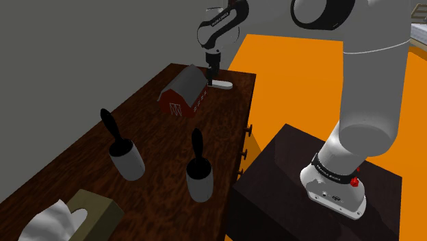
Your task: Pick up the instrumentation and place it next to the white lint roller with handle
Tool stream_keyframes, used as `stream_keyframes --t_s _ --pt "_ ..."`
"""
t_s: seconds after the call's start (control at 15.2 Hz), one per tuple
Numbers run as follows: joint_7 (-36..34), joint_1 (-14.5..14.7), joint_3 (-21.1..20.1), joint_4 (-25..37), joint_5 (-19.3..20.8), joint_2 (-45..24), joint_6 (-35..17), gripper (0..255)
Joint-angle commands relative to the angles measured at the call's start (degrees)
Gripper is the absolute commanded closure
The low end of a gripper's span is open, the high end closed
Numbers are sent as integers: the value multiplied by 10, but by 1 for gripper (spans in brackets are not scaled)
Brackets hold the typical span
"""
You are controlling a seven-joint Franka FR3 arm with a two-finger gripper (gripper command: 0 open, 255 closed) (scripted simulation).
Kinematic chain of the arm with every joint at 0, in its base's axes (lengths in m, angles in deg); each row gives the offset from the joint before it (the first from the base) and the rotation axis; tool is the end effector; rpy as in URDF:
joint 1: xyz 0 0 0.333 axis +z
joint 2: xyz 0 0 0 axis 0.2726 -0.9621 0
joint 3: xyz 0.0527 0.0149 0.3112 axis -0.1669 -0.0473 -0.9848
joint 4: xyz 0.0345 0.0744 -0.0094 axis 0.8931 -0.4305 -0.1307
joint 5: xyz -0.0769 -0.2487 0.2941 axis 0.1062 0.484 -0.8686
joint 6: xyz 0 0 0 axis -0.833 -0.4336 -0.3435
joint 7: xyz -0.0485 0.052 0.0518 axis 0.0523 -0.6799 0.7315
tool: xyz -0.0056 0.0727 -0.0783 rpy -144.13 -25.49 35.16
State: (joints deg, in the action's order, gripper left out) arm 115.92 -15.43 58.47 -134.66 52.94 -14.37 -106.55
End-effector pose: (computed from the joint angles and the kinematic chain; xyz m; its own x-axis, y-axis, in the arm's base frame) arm 0.6518 -0.0908 0.3387 0.9203 0.3911 0.0104 0.3912 -0.9201 -0.0200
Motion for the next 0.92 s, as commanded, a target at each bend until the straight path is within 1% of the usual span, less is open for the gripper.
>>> stream_keyframes --t_s 0.0,0.46,0.53,0.86 --pt "1 -1 -1 -2 -2 -7 -9 0" --pt "1 -1 -1 -2 -2 -7 -9 0" --pt "1 -1 -1 -2 -2 -7 -9 255" --pt "1 -1 -1 -2 -2 -7 -9 255"
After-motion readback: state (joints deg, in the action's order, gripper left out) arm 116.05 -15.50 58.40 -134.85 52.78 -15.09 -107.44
